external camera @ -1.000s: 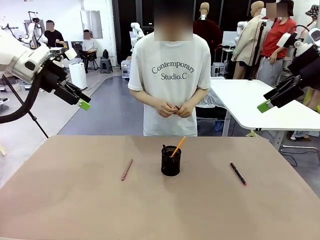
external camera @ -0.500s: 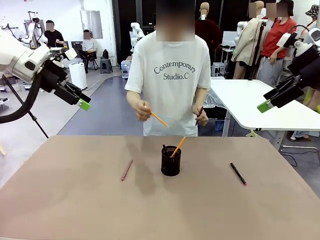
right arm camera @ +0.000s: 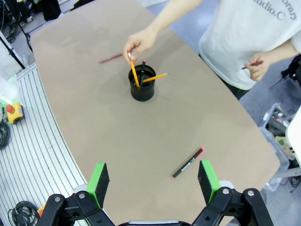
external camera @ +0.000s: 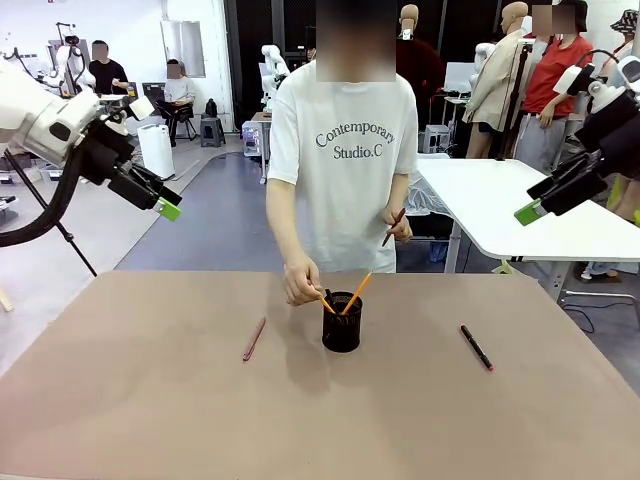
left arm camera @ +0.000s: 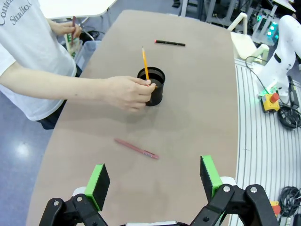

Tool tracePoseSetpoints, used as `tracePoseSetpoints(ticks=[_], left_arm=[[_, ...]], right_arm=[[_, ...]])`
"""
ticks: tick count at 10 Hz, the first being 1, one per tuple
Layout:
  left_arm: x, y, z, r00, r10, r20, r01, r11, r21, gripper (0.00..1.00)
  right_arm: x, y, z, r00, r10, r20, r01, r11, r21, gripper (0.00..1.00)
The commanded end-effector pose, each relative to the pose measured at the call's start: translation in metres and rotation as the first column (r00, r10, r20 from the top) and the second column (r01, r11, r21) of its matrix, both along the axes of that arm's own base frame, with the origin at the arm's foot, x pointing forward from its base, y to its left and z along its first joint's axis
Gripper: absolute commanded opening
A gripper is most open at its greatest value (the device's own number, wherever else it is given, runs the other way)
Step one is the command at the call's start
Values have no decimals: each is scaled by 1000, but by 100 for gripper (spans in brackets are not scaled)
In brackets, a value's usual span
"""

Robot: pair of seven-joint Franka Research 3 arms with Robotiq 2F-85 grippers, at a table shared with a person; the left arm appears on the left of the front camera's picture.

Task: Place the pens into the pen holder.
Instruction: Pick up a writing instrument from the table and place it into the Pen holder.

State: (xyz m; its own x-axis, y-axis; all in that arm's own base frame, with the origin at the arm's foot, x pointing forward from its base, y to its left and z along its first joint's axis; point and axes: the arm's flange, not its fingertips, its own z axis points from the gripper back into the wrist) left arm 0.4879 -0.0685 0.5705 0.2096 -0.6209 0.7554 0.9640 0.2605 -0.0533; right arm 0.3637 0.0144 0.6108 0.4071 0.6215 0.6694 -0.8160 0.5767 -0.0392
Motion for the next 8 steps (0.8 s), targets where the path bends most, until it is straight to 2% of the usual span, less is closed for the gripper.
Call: tracePoseSetpoints(ticks=[1,8], left_arm=[[1,0,2,1000,-2,3,2,1000,5,100],[1,0,2,1000,-2,3,2,1000,5,100]], right_arm=[[0,1,1,1000,2,-1,-2,1000,16,100],[0,1,1,1000,2,-1,-2,1000,16,100]])
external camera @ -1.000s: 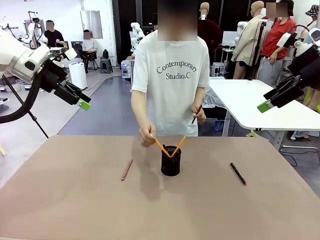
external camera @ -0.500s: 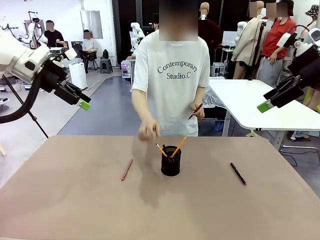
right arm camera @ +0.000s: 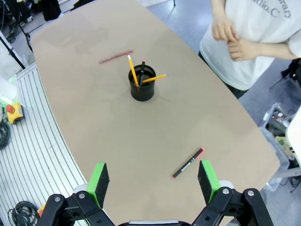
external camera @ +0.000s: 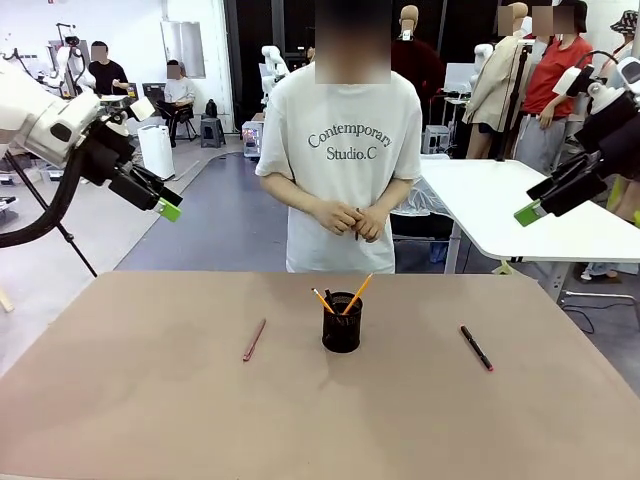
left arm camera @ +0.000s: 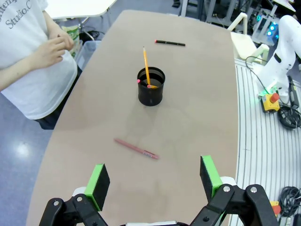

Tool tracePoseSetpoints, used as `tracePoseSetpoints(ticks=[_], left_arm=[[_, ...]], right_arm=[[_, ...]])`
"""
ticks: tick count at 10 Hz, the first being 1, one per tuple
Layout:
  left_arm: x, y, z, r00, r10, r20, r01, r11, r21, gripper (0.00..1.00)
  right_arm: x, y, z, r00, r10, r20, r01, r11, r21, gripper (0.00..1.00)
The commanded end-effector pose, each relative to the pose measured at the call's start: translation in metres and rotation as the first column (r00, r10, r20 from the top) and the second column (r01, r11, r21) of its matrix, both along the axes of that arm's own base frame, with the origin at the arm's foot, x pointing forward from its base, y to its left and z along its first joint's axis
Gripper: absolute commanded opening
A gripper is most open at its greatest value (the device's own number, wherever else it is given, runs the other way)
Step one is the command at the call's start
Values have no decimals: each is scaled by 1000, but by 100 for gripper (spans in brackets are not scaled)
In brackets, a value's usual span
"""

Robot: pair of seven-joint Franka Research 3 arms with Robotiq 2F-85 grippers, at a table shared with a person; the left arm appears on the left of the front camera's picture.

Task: Place the pens into the pen holder.
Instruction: Pick up a writing instrument from the table and place it into the Pen holder.

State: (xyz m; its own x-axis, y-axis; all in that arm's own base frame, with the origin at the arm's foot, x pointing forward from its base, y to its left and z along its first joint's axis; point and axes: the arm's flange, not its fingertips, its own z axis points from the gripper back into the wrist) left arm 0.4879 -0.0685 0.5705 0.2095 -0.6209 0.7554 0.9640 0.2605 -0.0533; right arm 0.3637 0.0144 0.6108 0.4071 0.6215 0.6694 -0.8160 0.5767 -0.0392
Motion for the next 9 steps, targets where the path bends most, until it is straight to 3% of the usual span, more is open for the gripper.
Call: tracePoseSetpoints(ticks=[1,9], left_arm=[[1,0,2,1000,-2,3,2,1000,5,100],[1,0,2,1000,-2,3,2,1000,5,100]], right_arm=[[0,1,1,1000,2,-1,-2,1000,16,100],[0,1,1,1000,2,-1,-2,1000,16,100]])
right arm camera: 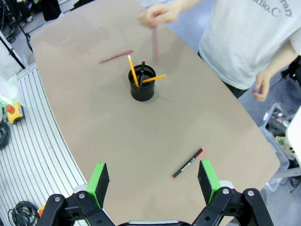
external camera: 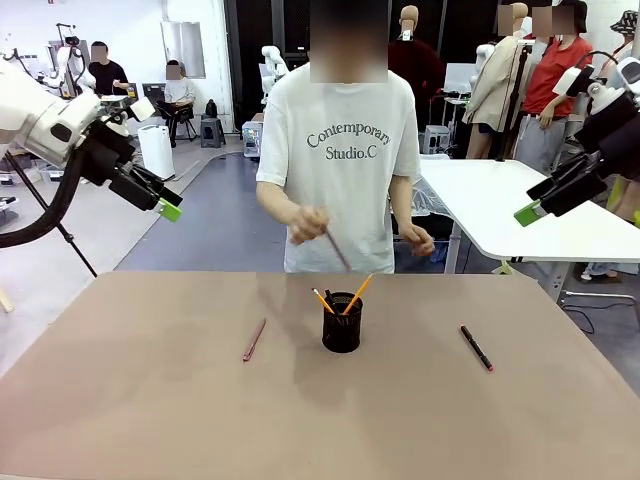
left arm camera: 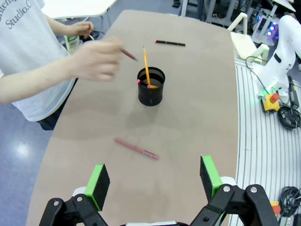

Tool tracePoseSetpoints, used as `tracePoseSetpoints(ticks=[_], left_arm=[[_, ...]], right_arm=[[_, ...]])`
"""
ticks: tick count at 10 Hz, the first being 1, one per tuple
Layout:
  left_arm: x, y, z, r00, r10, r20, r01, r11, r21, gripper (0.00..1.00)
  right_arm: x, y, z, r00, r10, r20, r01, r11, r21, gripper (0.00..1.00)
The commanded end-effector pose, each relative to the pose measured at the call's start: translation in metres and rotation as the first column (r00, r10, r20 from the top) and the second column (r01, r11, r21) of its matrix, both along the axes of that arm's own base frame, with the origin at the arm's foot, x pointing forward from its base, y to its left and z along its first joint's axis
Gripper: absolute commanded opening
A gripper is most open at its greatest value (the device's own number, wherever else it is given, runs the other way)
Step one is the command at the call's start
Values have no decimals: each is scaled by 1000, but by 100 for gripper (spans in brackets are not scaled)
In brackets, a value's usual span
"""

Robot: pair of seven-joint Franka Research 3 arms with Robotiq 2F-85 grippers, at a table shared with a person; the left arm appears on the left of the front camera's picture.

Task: Place the pens into the pen holder.
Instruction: Pick up a writing instrument from the table and place it into the Pen holder.

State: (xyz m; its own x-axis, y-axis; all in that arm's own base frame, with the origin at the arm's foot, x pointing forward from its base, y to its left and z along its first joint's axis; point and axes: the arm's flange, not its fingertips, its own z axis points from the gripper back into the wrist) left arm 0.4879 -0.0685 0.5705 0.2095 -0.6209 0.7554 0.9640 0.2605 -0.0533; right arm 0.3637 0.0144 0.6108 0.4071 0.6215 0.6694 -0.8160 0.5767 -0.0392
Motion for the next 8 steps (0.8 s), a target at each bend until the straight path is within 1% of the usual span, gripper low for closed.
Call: tracePoseSetpoints(ticks=[1,8], left_arm=[[1,0,2,1000,-2,3,2,1000,5,100],[1,0,2,1000,-2,3,2,1000,5,100]], right_arm=[[0,1,1,1000,2,-1,-2,1000,16,100],[0,1,1,1000,2,-1,-2,1000,16,100]])
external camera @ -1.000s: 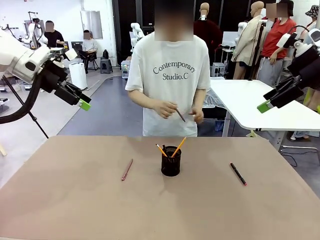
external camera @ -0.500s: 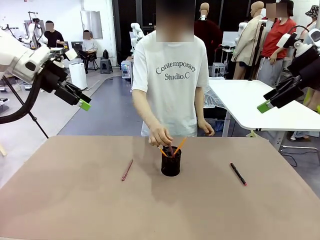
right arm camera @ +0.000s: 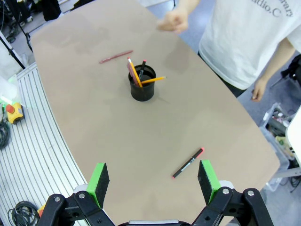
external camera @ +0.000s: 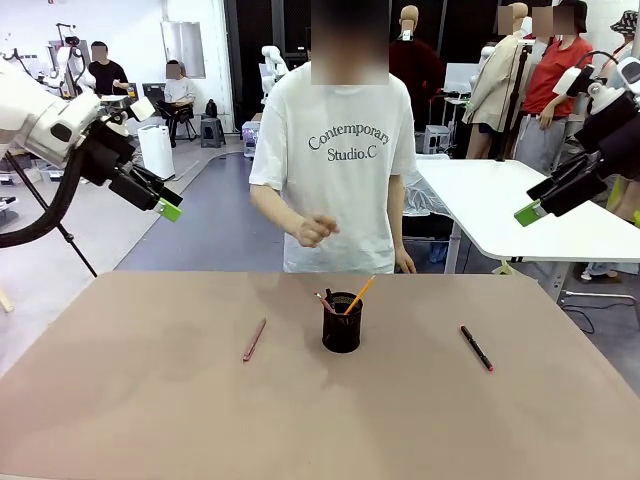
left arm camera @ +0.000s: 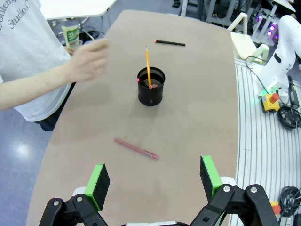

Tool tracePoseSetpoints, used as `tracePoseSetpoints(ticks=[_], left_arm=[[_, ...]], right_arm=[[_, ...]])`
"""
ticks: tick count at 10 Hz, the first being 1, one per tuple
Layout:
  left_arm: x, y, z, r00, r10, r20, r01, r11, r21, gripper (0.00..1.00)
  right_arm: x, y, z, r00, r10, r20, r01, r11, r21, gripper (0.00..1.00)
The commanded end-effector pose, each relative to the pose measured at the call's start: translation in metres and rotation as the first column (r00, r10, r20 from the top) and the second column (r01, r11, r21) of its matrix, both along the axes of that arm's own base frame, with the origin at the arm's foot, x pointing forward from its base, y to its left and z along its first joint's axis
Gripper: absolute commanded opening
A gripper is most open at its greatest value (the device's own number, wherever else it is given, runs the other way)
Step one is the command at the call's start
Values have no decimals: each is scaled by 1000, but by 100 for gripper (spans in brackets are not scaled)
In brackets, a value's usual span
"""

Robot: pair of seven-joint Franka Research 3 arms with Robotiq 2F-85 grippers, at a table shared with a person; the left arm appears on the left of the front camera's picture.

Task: Place the pens into the pen holder.
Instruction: Pick up a writing instrument from the table and place it into the Pen holder.

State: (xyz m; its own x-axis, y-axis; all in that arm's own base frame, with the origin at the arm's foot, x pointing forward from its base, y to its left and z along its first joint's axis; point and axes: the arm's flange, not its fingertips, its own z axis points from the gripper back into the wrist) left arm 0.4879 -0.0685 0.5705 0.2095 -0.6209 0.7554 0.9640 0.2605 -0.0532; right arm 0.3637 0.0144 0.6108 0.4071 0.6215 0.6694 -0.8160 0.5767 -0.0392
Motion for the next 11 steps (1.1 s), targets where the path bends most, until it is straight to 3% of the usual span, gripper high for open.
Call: tracePoseSetpoints(ticks=[1,3,9,11], left_arm=[[1,0,2,1000,-2,3,2,1000,5,100],[1,0,2,1000,-2,3,2,1000,5,100],[1,0,2,1000,-2,3,2,1000,5,100],[1,0,2,1000,-2,3,2,1000,5,100]], right_arm=[[0,0,0,1000,0,0,0,1000,0,100],[12,0,-3,994,-84,-72,82,996,-31,100],[40,3,-5,973,-208,-100,201,976,-83,100],[57,9,-15,940,-322,-114,307,942,-132,100]])
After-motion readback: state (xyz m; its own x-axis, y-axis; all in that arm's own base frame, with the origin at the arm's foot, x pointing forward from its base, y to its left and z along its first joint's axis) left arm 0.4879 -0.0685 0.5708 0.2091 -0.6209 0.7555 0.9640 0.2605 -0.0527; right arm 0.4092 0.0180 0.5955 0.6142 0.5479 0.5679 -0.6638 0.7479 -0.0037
